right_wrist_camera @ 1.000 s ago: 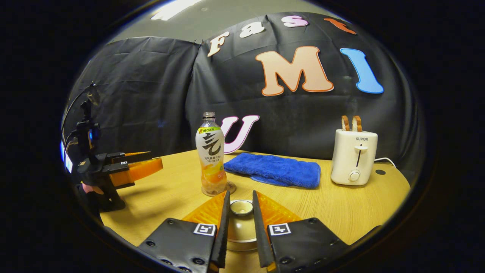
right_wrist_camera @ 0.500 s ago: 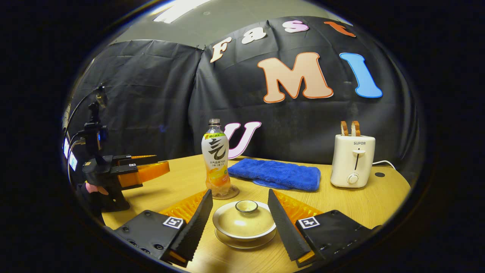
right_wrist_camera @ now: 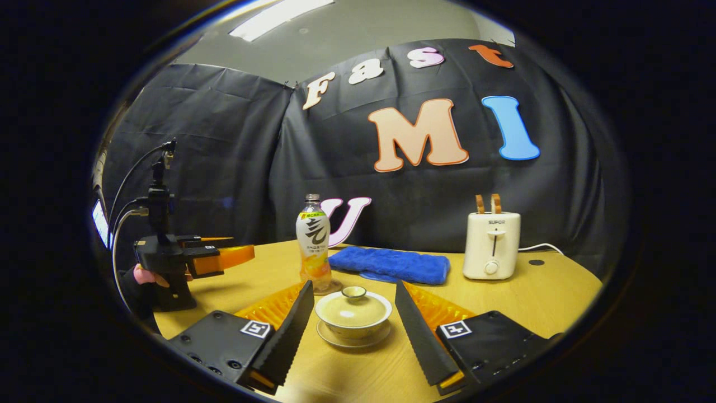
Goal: Open the teacup lid with one hand, grasp the water bottle and pour water into the teacup with the other hand; after pouring, place the water bottle on the coaster and then close the teacup lid.
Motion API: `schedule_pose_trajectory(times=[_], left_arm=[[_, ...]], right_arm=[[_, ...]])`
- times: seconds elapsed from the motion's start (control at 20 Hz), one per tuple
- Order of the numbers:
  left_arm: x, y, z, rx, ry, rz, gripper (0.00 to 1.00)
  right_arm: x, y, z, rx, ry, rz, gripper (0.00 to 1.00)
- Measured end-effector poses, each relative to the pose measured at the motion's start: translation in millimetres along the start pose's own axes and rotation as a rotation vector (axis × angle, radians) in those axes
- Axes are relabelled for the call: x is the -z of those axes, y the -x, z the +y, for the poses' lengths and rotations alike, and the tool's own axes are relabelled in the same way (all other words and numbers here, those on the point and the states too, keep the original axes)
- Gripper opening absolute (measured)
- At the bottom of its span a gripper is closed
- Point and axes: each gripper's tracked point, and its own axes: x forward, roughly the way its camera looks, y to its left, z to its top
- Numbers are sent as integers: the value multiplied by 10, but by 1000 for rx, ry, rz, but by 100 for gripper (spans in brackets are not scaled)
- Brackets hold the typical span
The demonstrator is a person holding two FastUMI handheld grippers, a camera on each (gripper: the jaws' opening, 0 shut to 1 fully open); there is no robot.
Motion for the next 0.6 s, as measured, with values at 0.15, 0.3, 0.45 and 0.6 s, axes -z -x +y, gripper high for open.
schedule_pose_trajectory(times=[0.15,0.3,0.45,0.6], left_arm=[[-6,0,6,-2,0,0,95],[6,-3,4,-2,0,1,95],[1,-2,1,-2,0,1,95],[4,-3,2,-2,0,1,95]], right_arm=[[-2,128,-325,134,4,-6,91],[-31,222,-638,273,11,-12,93],[-34,283,-815,367,15,-15,90],[-40,316,-891,408,17,-17,93]])
